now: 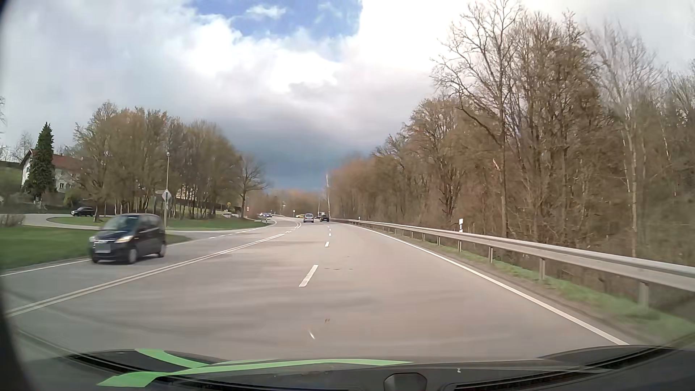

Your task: Follow the waypoints while adhering to traffic rules and regulations

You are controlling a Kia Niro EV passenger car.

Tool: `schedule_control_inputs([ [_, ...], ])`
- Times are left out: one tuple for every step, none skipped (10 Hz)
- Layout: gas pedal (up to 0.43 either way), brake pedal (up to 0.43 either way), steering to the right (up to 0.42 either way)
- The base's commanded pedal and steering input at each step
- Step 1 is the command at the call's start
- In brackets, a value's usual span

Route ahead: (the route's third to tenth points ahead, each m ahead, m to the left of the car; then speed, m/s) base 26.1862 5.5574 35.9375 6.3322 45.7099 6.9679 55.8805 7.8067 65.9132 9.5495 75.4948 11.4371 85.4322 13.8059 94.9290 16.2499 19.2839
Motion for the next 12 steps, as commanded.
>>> schedule_control_inputs([
  [0.169, 0.0, -0.015],
  [0.169, 0.0, -0.015],
  [0.177, 0.0, -0.015],
  [0.177, 0.0, -0.016],
  [0.177, 0.0, -0.016],
  [0.177, 0.0, -0.016],
  [0.177, 0.0, -0.016],
  [0.177, 0.0, -0.016],
  [0.177, 0.0, -0.017],
  [0.177, 0.0, -0.017],
  [0.177, 0.0, -0.017],
  [0.177, 0.0, -0.017],
])
